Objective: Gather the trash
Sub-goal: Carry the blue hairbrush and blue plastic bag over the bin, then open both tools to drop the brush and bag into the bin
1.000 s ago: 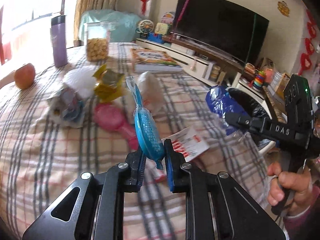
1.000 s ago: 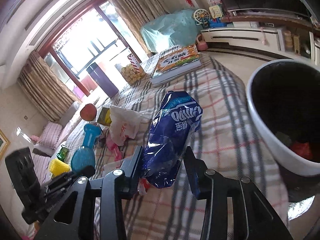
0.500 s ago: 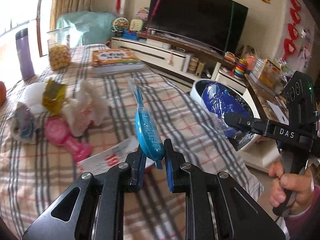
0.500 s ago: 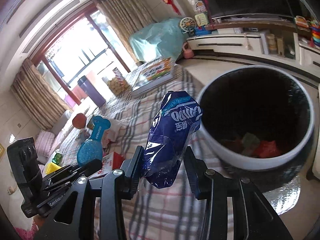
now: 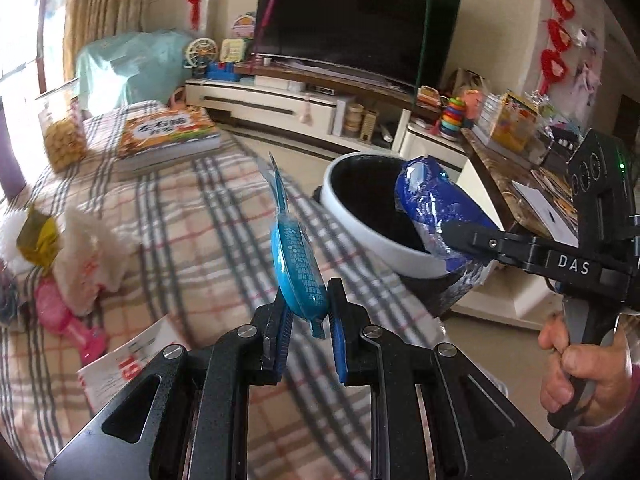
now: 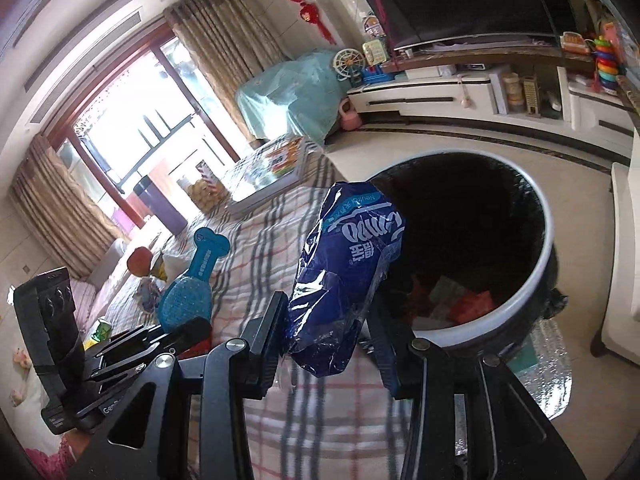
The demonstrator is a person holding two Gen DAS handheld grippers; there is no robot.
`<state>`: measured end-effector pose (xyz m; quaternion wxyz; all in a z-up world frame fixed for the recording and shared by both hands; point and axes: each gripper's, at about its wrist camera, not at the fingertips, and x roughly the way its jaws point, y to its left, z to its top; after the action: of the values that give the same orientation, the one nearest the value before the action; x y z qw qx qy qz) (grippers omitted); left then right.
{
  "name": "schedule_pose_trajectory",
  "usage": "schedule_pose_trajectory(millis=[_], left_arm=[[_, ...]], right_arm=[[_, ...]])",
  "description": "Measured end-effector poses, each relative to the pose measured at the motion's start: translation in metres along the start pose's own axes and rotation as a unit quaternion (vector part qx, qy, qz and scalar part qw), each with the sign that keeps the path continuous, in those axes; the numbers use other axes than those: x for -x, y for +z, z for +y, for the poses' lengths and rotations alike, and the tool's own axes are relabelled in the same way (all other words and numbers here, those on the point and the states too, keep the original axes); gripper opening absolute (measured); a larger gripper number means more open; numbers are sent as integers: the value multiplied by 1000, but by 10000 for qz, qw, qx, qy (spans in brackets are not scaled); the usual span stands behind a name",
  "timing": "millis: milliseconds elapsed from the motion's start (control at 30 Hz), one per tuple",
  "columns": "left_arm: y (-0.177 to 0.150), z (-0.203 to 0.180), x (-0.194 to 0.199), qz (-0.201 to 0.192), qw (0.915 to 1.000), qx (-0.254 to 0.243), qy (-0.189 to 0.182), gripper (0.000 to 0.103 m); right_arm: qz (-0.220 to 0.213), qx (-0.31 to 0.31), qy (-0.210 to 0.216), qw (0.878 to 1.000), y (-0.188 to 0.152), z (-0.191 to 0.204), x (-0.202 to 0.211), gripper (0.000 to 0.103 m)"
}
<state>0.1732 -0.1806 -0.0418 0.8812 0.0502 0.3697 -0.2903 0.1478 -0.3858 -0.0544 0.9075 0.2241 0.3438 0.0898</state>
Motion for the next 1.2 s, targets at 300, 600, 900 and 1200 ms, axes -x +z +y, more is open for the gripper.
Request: schedule_pose_trajectory(millis=[300,600,900,1200], left_arm=[[18,-31,-23,106,9993,-309,-161,16],[37,-54,-43,178,9983,-492,-253,16],[49,-66,-65,348,9969,-634,-321,16],[54,-66,-77,443,9970,-558,-305,16]], right_arm=[[-18,-94,-172,9998,9,-25,5,41],[-10,-145,-294,9995,18,-44,5,41],[-12,-216,-378,9991,28,-61,5,42],[42,-222,-444,9988,35,-71,2,44]])
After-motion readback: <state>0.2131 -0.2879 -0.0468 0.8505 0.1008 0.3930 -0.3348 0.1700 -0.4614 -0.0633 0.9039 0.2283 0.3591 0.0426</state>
